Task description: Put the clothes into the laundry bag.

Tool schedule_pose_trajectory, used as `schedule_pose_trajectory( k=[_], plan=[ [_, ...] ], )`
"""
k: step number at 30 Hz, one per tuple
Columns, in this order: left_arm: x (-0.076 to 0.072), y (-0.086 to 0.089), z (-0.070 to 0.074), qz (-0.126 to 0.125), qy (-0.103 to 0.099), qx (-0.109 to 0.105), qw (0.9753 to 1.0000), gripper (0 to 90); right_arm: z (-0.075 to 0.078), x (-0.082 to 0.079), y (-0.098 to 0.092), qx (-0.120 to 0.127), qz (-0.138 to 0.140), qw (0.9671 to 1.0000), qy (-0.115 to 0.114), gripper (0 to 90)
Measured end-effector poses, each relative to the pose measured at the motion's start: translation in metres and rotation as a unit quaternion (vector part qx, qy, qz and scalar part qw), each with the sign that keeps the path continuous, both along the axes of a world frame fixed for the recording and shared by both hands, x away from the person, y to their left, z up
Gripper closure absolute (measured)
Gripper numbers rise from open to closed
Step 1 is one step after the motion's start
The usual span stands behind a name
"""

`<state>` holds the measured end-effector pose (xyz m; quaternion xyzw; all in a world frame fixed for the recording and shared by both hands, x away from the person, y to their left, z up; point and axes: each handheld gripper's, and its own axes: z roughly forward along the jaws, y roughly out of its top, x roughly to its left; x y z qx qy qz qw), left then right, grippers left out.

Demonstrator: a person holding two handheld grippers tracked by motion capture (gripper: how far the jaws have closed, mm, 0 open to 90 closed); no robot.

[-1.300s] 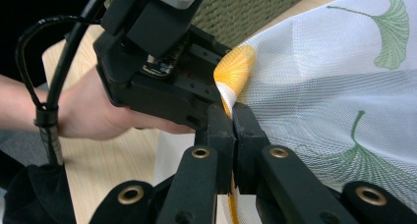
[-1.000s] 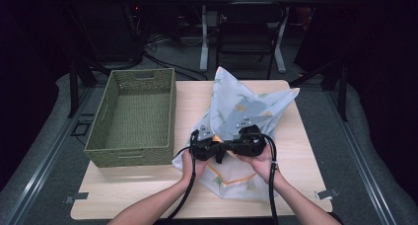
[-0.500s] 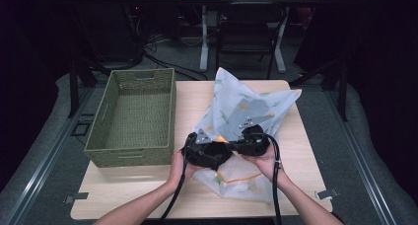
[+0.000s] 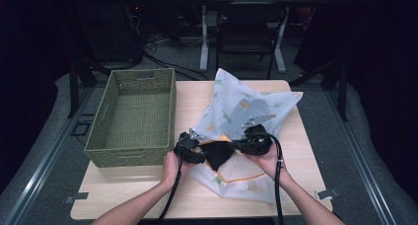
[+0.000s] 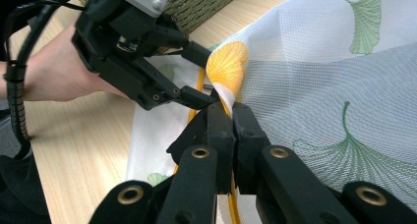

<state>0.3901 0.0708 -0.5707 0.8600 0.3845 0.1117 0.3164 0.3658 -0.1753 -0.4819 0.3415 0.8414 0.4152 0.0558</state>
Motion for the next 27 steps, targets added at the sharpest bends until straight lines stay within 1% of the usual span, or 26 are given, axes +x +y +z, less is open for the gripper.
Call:
schedule_pose_trajectory(
  k=[1,2,5,6,8,9,10,11,13,15,16,17,18,19,20,22,23,24,25,26,27],
  plan=[
    [0.000,0.000,-0.003,-0.003,0.003,-0.002,1.0000,41.9,0.000,0.000,0.000,0.000,0.000,1.0000,0.000,88.5],
    [0.000,0.000,-0.002,-0.008,0.000,0.003,1.0000,42.3,0.000,0.000,0.000,-0.001,0.001,1.0000,-0.002,88.5],
    [-0.001,0.000,-0.002,-0.013,0.002,0.003,0.9999,43.5,0.002,-0.001,-0.001,-0.003,0.003,1.0000,-0.002,88.5],
    [-0.002,0.001,-0.002,-0.016,0.005,0.001,0.9999,43.5,0.002,-0.001,-0.002,-0.004,0.003,1.0000,-0.002,88.5],
    [-0.006,-0.002,-0.002,-0.018,0.005,-0.001,0.9998,43.5,0.003,-0.002,-0.003,-0.004,0.001,1.0000,-0.006,88.5],
    [-0.009,-0.003,-0.002,-0.018,0.006,-0.004,0.9998,43.4,0.004,-0.003,-0.003,-0.005,0.001,1.0000,-0.004,88.5],
    [-0.013,-0.005,-0.002,-0.022,0.010,-0.009,0.9997,43.2,0.004,-0.003,-0.004,-0.006,-0.001,1.0000,-0.007,88.5],
    [-0.015,-0.007,-0.002,-0.032,0.015,-0.010,0.9993,43.3,0.005,-0.003,-0.005,-0.006,-0.002,1.0000,-0.006,88.5],
    [-0.021,-0.013,-0.001,-0.046,0.020,-0.010,0.9987,42.8,0.006,-0.004,-0.007,-0.008,-0.004,0.9999,-0.009,88.5],
    [-0.024,-0.016,0.000,-0.070,0.023,-0.008,0.9972,42.3,0.006,-0.003,-0.009,-0.010,-0.005,0.9999,-0.011,88.5],
    [-0.025,-0.015,0.002,-0.067,0.023,-0.011,0.9974,42.0,0.005,-0.002,-0.010,-0.010,-0.008,0.9999,-0.011,88.5],
    [-0.024,-0.014,0.004,-0.063,0.016,-0.010,0.9978,40.5,0.004,-0.002,-0.011,-0.010,-0.011,0.9999,-0.006,88.5],
    [-0.024,-0.012,0.008,-0.062,0.009,-0.006,0.9980,38.8,0.004,-0.002,-0.011,-0.011,-0.010,0.9999,-0.007,88.5],
    [-0.023,-0.010,0.012,-0.057,0.004,-0.007,0.9983,39.3,0.004,-0.002,-0.010,-0.011,-0.009,0.9999,-0.008,88.5],
    [-0.020,-0.005,0.017,-0.045,-0.003,-0.009,0.9989,39.3,0.004,-0.002,-0.010,-0.011,-0.008,0.9999,-0.008,88.5],
    [-0.016,0.003,0.024,-0.027,-0.008,-0.008,0.9996,40.6,0.004,-0.003,-0.008,-0.013,-0.006,0.9999,-0.009,88.5],
    [-0.015,0.006,0.026,-0.020,-0.007,-0.004,0.9998,41.2,0.004,-0.003,-0.007,-0.014,-0.005,0.9999,-0.009,88.5],
    [-0.015,0.010,0.027,-0.017,-0.004,0.008,0.9998,43.5,0.003,-0.003,-0.007,-0.014,-0.004,0.9998,-0.010,88.5],
    [-0.015,0.012,0.027,-0.018,-0.001,0.013,0.9998,44.0,0.003,-0.003,-0.006,-0.015,-0.002,0.9998,-0.009,88.5],
    [-0.016,0.015,0.026,-0.020,0.005,0.018,0.9996,45.3,0.003,-0.003,-0.006,-0.015,-0.002,0.9998,-0.009,88.4],
    [-0.018,0.016,0.024,-0.022,0.006,0.031,0.9993,47.6,0.003,-0.003,-0.005,-0.016,0.000,0.9998,-0.010,88.5]
  ],
)
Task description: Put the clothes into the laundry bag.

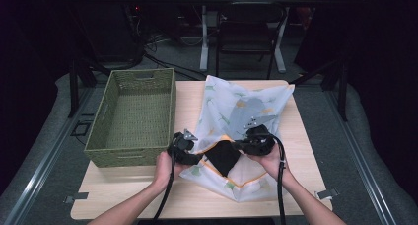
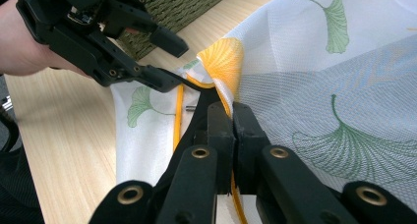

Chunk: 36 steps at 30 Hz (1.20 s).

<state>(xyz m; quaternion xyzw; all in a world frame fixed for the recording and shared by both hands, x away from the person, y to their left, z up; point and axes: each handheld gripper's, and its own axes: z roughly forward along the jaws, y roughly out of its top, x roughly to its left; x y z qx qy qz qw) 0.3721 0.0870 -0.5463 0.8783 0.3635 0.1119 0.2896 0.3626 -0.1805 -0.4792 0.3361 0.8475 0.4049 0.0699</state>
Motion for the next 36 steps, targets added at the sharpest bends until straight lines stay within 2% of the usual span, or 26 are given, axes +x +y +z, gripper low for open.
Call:
schedule_pose_trajectory(
  k=[1,5,6,7,8,13,19,21,27,29,33,36],
  plan=[
    [-0.002,0.000,-0.002,-0.002,-0.001,0.011,0.9999,48.6,0.000,0.000,0.001,-0.001,0.001,1.0000,0.001,88.5],
    [-0.002,0.000,-0.014,-0.005,0.006,0.034,0.9994,53.0,-0.001,0.001,0.002,-0.003,0.002,1.0000,0.003,88.5],
    [-0.001,0.000,-0.016,-0.004,0.007,0.032,0.9994,53.0,-0.001,0.000,0.003,-0.003,0.003,1.0000,0.003,88.4],
    [0.001,0.002,-0.019,0.000,0.014,0.016,0.9998,55.3,-0.001,0.000,0.004,-0.003,0.004,1.0000,0.002,88.5],
    [0.001,0.003,-0.019,0.003,0.014,0.014,0.9998,57.6,-0.001,0.000,0.004,-0.003,0.005,1.0000,0.002,88.5],
    [0.000,0.003,-0.018,-0.004,0.012,0.016,0.9998,68.5,-0.002,0.000,0.003,-0.003,0.006,1.0000,0.004,88.4],
    [-0.003,0.002,-0.016,-0.020,0.000,0.031,0.9993,82.5,-0.001,-0.001,0.003,-0.002,0.007,1.0000,0.002,88.4],
    [-0.005,0.001,-0.015,-0.028,-0.006,0.039,0.9988,83.7,-0.002,0.000,0.004,-0.002,0.007,1.0000,0.005,88.4],
    [-0.007,0.001,-0.008,-0.031,-0.007,0.031,0.9990,84.6,-0.003,0.000,0.004,0.000,0.008,0.9999,0.007,88.4],
    [-0.007,0.002,-0.007,-0.040,-0.002,0.030,0.9988,83.9,-0.002,-0.001,0.004,0.000,0.008,1.0000,0.006,88.4],
    [-0.004,0.000,-0.010,-0.048,0.015,0.048,0.9976,80.2,-0.003,0.000,0.004,-0.003,0.009,0.9999,0.007,88.4],
    [-0.003,-0.001,-0.013,-0.048,0.011,0.050,0.9976,82.7,-0.003,-0.001,0.005,-0.006,0.011,0.9999,0.006,88.4]
  ],
)
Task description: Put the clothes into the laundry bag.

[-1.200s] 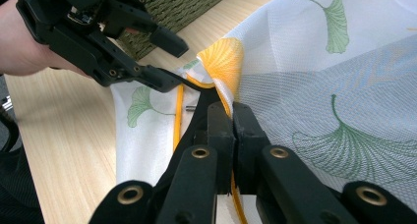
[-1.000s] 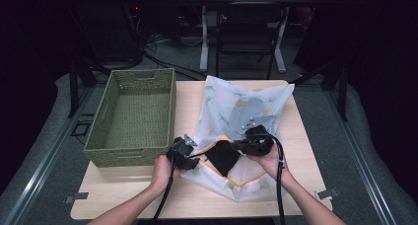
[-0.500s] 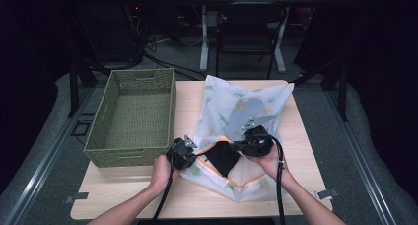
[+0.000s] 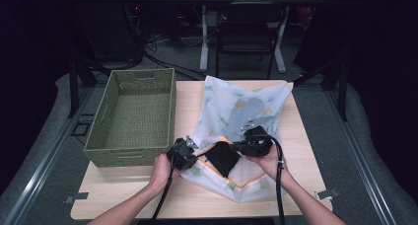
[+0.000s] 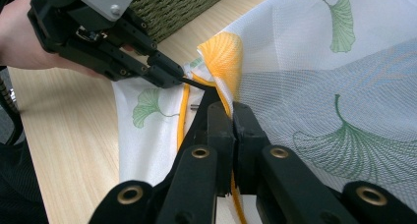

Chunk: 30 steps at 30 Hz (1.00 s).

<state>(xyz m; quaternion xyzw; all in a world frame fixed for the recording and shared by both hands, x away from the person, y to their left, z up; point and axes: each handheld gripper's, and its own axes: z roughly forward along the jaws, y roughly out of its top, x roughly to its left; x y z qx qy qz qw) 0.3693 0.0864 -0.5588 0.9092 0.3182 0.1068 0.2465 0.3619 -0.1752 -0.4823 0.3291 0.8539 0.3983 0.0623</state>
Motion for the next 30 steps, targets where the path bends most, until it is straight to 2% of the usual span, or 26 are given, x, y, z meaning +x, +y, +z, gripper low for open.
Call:
schedule_pose_trajectory(
  k=[4,6,8,12,14,17,20,25,28,30],
  plan=[
    [-0.002,-0.002,0.003,-0.011,-0.003,-0.001,0.9999,85.6,-0.001,0.000,0.000,0.001,0.001,1.0000,0.000,88.4],
    [-0.002,-0.002,0.006,-0.012,-0.002,-0.009,0.9999,85.6,-0.001,0.001,0.000,0.001,0.000,1.0000,-0.001,88.4],
    [-0.003,-0.003,0.009,-0.017,-0.004,-0.006,0.9998,85.5,-0.001,0.001,0.000,0.001,0.000,1.0000,-0.001,88.4],
    [-0.002,-0.004,0.011,-0.020,0.004,-0.025,0.9995,85.8,0.000,0.000,0.000,0.001,-0.002,1.0000,-0.001,88.4],
    [-0.003,-0.006,0.014,-0.024,0.000,-0.037,0.9990,85.8,0.000,0.000,0.000,0.001,-0.002,1.0000,-0.001,88.4],
    [0.000,-0.012,0.020,-0.024,-0.003,-0.072,0.9971,85.9,0.001,0.000,0.001,0.002,-0.001,1.0000,-0.002,88.4],
    [0.003,-0.019,0.023,-0.027,-0.004,-0.104,0.9942,85.9,0.002,0.000,0.002,0.005,-0.001,1.0000,-0.005,88.4],
    [0.005,-0.034,0.021,-0.037,-0.023,-0.123,0.9914,85.9,0.004,-0.001,0.004,0.009,0.000,0.9999,-0.007,88.5],
    [0.007,-0.041,0.020,-0.034,-0.028,-0.138,0.9894,85.9,0.005,-0.001,0.004,0.011,0.000,0.9999,-0.008,88.4],
    [0.008,-0.045,0.020,-0.032,-0.043,-0.141,0.9886,85.9,0.006,-0.001,0.003,0.015,-0.003,0.9998,-0.010,88.4]
  ],
)
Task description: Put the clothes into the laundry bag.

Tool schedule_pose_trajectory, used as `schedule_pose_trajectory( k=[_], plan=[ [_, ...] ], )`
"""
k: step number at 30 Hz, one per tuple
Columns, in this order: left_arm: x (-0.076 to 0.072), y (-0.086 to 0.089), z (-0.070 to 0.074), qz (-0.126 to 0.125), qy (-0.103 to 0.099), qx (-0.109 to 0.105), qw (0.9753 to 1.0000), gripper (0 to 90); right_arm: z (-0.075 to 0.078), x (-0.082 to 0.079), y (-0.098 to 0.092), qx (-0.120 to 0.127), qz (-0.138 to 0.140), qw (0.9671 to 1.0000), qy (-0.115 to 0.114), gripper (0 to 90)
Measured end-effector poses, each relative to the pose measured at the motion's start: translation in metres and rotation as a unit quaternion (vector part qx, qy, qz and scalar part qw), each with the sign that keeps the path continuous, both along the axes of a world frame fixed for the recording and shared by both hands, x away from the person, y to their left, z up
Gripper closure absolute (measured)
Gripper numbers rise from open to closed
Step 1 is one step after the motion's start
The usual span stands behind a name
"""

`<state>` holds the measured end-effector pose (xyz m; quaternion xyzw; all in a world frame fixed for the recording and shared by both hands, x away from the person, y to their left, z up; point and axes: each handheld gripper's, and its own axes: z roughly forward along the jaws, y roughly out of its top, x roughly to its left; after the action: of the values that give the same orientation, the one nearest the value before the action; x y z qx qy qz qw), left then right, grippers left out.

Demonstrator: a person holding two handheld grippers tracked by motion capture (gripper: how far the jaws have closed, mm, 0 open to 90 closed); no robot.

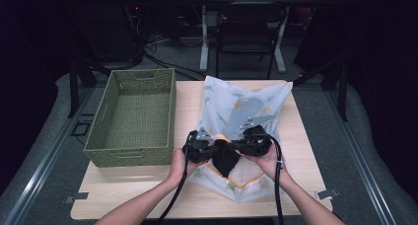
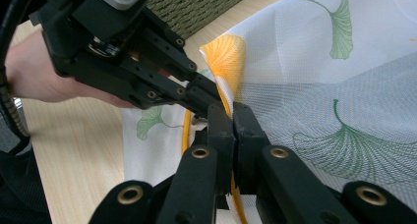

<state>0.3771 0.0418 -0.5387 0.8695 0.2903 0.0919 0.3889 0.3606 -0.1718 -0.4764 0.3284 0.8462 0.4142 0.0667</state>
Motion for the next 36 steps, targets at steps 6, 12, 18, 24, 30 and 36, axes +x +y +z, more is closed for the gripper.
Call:
schedule_pose_trajectory(
  k=[6,12,18,24,30,36],
  plan=[
    [0.002,-0.006,-0.005,0.003,-0.013,-0.004,0.9999,85.8,0.002,0.000,-0.002,0.008,-0.002,1.0000,0.003,88.5],
    [0.001,-0.007,-0.022,-0.009,0.003,0.031,0.9995,84.3,0.003,-0.003,-0.002,0.011,0.000,0.9999,0.006,88.5],
    [0.000,-0.005,-0.026,-0.024,0.014,0.060,0.9978,77.8,0.003,-0.003,-0.002,0.011,0.001,0.9999,0.005,88.5],
    [0.000,-0.003,-0.013,-0.042,0.026,0.057,0.9971,58.7,0.003,-0.003,-0.003,0.011,0.002,0.9999,0.005,88.4],
    [-0.002,0.005,0.000,-0.062,0.038,0.082,0.9940,51.5,0.003,-0.003,-0.003,0.010,0.001,0.9999,0.003,88.4],
    [-0.011,0.016,0.008,-0.053,0.034,0.071,0.9955,48.1,0.003,-0.003,-0.003,0.010,0.001,0.9999,0.005,88.5]
  ],
)
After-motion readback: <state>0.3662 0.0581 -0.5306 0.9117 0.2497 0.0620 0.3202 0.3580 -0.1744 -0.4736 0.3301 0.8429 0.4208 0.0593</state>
